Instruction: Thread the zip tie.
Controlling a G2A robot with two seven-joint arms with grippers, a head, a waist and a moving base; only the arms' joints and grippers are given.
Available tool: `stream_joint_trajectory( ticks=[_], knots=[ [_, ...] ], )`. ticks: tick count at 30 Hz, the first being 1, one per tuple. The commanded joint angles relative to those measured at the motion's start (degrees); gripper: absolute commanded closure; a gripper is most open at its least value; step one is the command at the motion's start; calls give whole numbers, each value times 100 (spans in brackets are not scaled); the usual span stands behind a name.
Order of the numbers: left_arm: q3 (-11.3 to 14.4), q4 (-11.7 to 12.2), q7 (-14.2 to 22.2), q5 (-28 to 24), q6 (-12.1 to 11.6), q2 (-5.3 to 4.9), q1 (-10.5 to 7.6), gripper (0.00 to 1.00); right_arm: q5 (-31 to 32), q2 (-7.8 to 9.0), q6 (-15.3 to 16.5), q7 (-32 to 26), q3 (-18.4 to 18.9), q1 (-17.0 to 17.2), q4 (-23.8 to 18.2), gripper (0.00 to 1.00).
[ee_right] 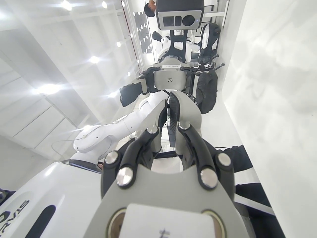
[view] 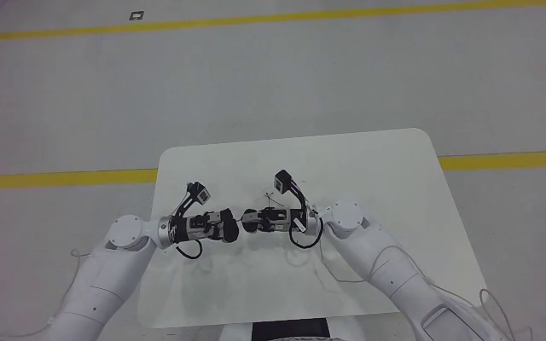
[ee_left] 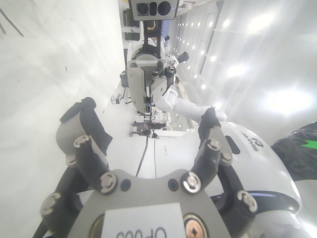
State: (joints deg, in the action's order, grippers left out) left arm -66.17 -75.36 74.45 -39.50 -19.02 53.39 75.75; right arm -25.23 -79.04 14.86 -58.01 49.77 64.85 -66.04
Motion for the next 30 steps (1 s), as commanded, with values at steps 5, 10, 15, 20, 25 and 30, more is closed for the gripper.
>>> stream_joint_trajectory(
  ticks=[5, 10, 15, 20, 25, 30],
  knots=[
    [-1, 3, 6, -16, -20, -2, 3, 0, -41, 29, 64, 61, 90, 47, 24, 100],
    [17, -31, -105, -3, 8, 4, 15, 0, 39, 49, 116, -14, 105, 43, -35, 100],
    [27, -105, -215, 32, 52, -3, 48, 0, 39, 49, 116, -14, 105, 43, -35, 100],
    [23, -81, -201, 5, 58, -10, 51, 0, 16, 69, 118, 244, 169, 181, -237, 100],
    [-1, -48, -165, -17, 35, -23, 56, 0, -56, 102, 146, 288, 268, 262, -341, 100],
    [5, -57, -142, -58, 26, -27, 66, 0, -191, 102, 141, 315, 282, 290, -380, 100]
  ],
)
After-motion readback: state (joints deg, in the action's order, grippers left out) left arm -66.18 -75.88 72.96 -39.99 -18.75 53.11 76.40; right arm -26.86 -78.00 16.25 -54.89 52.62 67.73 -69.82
